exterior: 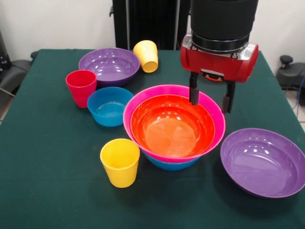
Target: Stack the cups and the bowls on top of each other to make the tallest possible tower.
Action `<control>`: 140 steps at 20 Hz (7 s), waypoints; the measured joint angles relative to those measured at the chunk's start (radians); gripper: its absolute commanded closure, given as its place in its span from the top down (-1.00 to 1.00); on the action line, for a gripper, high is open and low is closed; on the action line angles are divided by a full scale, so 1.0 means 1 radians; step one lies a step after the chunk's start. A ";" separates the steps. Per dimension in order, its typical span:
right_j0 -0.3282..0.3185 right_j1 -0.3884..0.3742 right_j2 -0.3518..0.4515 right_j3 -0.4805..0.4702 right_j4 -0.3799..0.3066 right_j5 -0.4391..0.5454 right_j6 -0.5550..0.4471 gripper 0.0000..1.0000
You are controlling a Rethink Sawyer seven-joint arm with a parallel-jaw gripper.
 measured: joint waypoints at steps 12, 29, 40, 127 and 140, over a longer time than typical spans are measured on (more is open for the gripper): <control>-0.010 0.000 0.037 0.000 -0.008 0.000 0.000 1.00; 0.030 -0.001 0.048 0.000 -0.034 0.000 0.000 1.00; 0.131 0.007 0.027 -0.001 -0.070 0.000 0.000 1.00; 0.606 0.397 -0.479 -0.168 0.334 -0.234 0.167 1.00; 0.605 0.469 -0.535 -0.329 0.389 -0.177 0.167 1.00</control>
